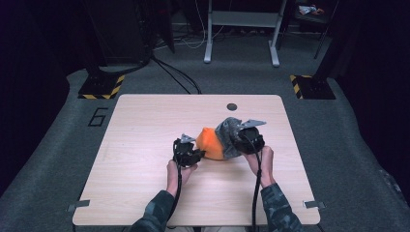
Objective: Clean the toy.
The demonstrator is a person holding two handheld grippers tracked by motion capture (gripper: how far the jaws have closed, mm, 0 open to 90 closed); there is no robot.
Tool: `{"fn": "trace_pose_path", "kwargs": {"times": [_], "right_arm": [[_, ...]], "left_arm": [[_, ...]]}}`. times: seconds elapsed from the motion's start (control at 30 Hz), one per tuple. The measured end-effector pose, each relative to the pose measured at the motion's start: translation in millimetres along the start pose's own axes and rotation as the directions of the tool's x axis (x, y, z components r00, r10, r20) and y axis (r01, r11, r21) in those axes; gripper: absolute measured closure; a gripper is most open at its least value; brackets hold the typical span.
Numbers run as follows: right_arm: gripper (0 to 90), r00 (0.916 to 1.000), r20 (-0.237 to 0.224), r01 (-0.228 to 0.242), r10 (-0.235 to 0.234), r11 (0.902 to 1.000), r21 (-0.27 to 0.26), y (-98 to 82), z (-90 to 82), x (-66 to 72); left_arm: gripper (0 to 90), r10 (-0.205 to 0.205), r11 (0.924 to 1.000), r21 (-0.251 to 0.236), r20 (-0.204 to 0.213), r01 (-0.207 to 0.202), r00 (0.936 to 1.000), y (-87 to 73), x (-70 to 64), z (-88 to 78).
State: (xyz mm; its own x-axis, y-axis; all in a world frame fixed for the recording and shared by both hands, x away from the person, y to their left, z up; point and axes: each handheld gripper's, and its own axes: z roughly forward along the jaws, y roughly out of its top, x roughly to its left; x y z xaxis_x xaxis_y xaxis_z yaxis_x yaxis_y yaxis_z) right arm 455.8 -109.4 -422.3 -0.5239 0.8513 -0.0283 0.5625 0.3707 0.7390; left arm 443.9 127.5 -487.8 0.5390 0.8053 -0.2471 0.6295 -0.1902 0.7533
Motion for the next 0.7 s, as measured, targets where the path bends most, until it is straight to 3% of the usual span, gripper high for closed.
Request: {"fn": "trace_pose_path", "kwargs": {"times": [0.07,0.17,0.3,0.37,0.5,0.63,0.7], "right_arm": [[72.2,0.9998,0.019,0.001,-0.001,0.9996,0.028,-0.8,9.8,5.5],[72.2,0.9998,0.017,-0.012,0.012,0.9998,0.013,-0.5,11.8,2.2],[72.2,0.9997,0.022,-0.012,0.012,0.9998,0.016,1.2,13.6,-1.4],[72.1,0.9996,0.029,-0.004,0.004,1.0,0.008,2.4,15.0,-2.4],[72.1,0.9994,0.032,-0.012,0.011,0.9999,0.011,3.5,16.7,-2.3],[72.1,0.9994,0.031,-0.017,0.017,0.9998,0.012,5.1,18.1,-3.7],[72.0,0.9995,0.031,-0.013,0.012,0.9999,0.008,5.9,18.9,-4.2]], "left_arm": [[77.3,-0.004,1.0,-0.002,0.0,0.004,1.0,-0.6,0.7,-0.6],[70.7,0.012,0.9999,-0.005,0.01,-0.011,0.9999,-1.8,1.5,-1.9],[59.8,0.101,0.9948,0.015,-0.036,-0.101,0.9942,-3.6,-2.5,-2.6],[55.2,0.119,0.9928,0.026,-0.059,-0.117,0.9912,-4.7,-4.7,-0.4],[48.6,0.165,0.9862,0.033,-0.102,-0.162,0.981,-4.4,-9.0,3.1],[43.7,0.234,0.9719,0.056,-0.148,-0.228,0.9609,-2.6,-12.3,9.7],[44.7,0.254,0.9672,0.06,-0.155,-0.247,0.9548,-3.1,-12.5,14.4]]}}
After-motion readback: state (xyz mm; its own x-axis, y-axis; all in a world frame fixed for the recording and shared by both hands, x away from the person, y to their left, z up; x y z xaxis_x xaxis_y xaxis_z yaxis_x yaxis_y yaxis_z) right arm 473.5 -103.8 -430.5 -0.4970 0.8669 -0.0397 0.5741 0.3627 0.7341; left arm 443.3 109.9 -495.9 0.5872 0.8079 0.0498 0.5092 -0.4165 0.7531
